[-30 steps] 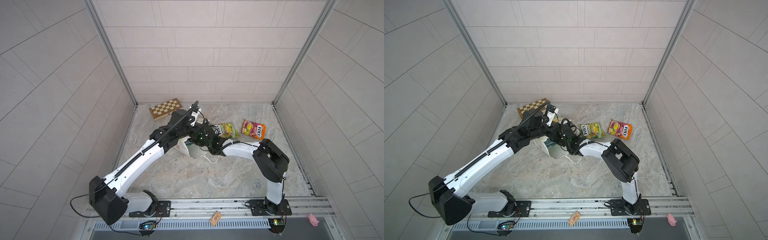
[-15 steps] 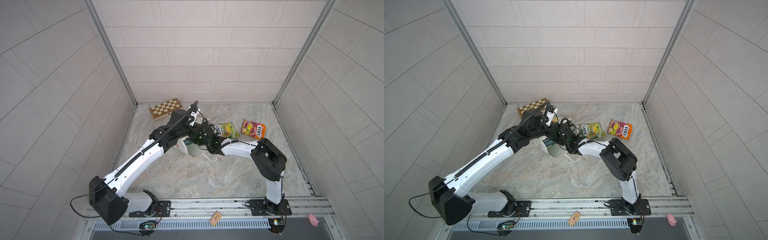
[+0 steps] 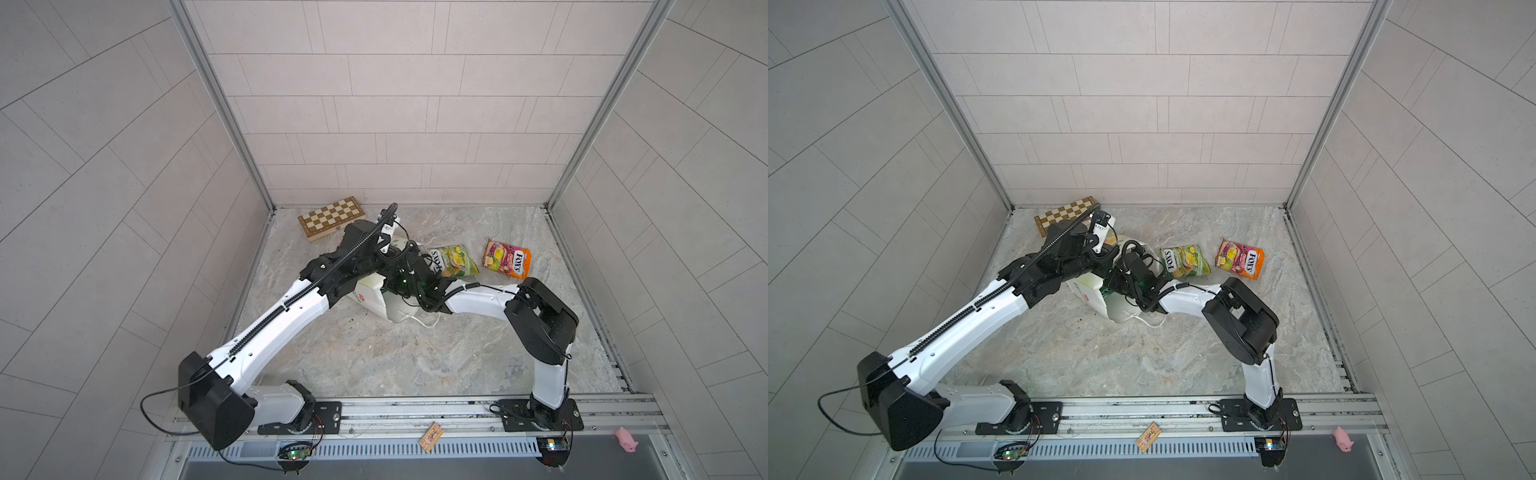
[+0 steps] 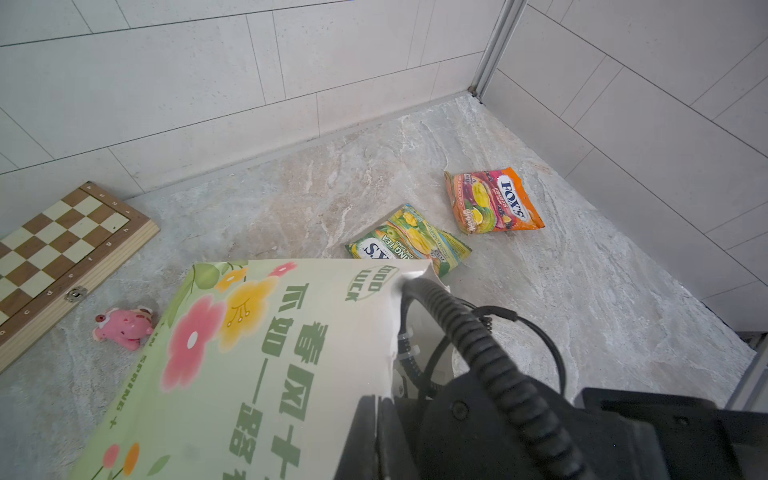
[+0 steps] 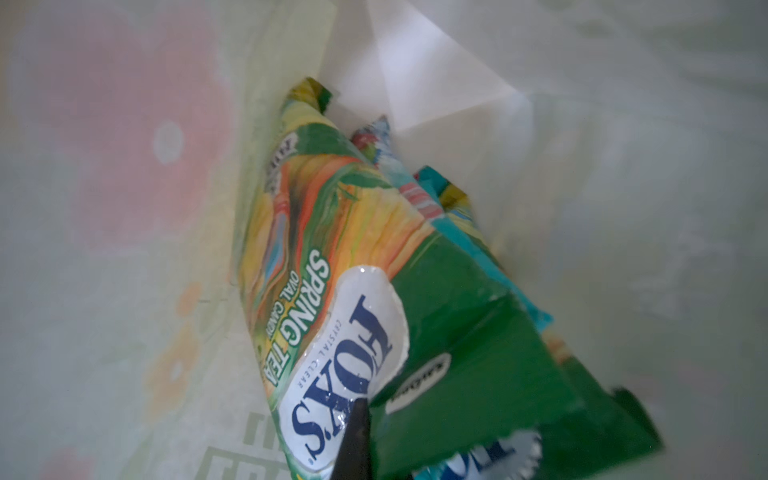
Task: Take the snacks out of the paper bag
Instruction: 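Reach the right gripper into the bag and close on the green Spring Tea packet, then pull the green packet out of the bag with the right gripper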
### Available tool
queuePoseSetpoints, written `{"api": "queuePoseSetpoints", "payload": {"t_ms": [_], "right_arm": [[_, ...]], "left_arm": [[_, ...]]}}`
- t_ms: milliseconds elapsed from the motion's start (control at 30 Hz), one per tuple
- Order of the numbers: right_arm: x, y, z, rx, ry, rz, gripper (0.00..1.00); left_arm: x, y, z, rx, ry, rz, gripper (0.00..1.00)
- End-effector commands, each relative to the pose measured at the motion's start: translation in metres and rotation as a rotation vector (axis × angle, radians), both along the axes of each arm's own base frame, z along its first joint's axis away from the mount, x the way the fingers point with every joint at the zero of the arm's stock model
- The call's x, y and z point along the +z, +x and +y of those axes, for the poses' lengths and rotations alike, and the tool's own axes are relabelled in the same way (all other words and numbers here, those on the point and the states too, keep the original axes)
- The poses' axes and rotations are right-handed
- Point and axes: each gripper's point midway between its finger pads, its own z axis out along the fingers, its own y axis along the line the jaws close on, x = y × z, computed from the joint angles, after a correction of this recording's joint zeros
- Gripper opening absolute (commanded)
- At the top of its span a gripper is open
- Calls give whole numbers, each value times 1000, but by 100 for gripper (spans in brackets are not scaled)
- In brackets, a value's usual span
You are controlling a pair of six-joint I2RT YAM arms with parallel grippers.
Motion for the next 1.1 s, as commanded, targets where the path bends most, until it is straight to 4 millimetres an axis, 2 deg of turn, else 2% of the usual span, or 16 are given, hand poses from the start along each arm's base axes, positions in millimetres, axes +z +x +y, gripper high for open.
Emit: {"api": "queuePoseSetpoints", "payload": {"t_ms": [0,333,733,1067], "right_arm": [[9,-7,-19,-7,-61,-18,0],[41,-26,-46,25,-140,-99,0],[87,-50,-93,62,-240,-217,0],[121,-60,-131,78,-265,-264,0]], "left_arm": [[4,2,13,69,15,-25,0],[-1,5,16,87,29,-21,0],[1,4,14,80,21,-21,0],[0,4,15,86,24,-20,0]]}}
